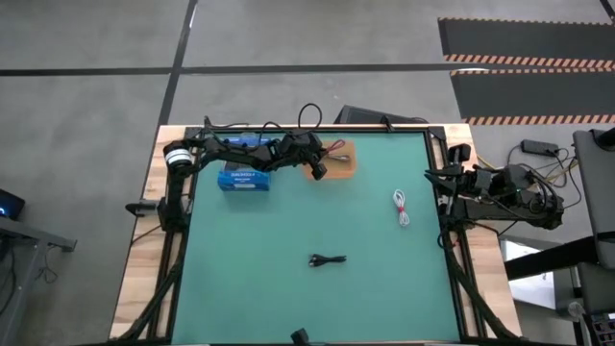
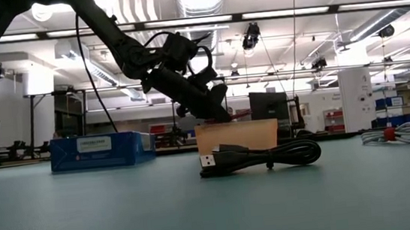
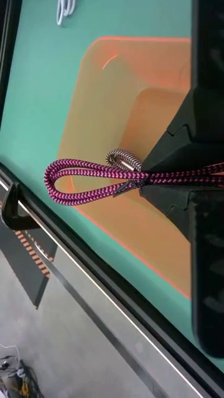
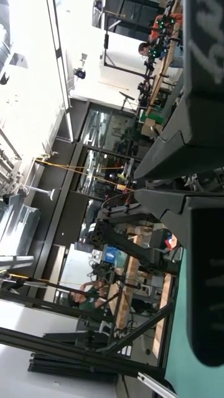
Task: Pick and place USB-C Cables
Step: Put the pink charger cable into the orange bin, then put the black charger cable into the orange bin
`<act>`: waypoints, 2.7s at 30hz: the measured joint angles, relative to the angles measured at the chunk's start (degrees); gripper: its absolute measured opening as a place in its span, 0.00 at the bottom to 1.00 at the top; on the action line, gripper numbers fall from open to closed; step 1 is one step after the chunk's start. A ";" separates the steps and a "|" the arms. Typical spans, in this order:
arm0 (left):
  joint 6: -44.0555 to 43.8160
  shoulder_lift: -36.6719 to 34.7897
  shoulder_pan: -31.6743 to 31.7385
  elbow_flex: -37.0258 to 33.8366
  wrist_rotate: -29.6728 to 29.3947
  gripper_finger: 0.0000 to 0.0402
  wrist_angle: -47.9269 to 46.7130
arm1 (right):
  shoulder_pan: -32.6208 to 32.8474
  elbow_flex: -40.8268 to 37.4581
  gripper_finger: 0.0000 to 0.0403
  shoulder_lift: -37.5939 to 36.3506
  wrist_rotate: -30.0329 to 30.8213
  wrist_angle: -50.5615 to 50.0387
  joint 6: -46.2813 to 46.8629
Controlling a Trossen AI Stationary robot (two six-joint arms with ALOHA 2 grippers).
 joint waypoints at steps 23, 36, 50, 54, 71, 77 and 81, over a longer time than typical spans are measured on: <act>-0.08 0.00 0.48 0.22 -0.08 0.20 -0.01 | 0.01 0.00 0.07 0.00 -0.02 -0.03 0.00; -3.04 -8.01 -3.21 0.81 0.74 0.20 -7.87 | 0.00 0.00 0.07 0.00 0.00 -0.06 -0.02; -4.58 -14.71 -22.84 0.59 0.81 0.20 -14.39 | 0.02 0.00 0.07 0.42 -0.02 0.20 0.48; -9.35 -14.52 -29.39 0.61 0.28 0.20 -17.79 | 0.02 0.00 0.07 0.44 -0.02 0.21 1.31; -25.75 -7.11 -43.65 2.20 -14.46 0.20 -24.62 | 0.04 0.00 0.07 0.63 -0.52 2.18 5.10; -25.57 -1.24 -43.95 5.28 -14.35 0.20 -23.73 | 0.13 -0.04 0.07 1.28 -0.55 1.89 6.05; -25.60 1.75 -44.02 7.08 -14.39 0.20 -24.02 | 0.15 -0.01 0.07 1.71 -0.54 2.02 6.47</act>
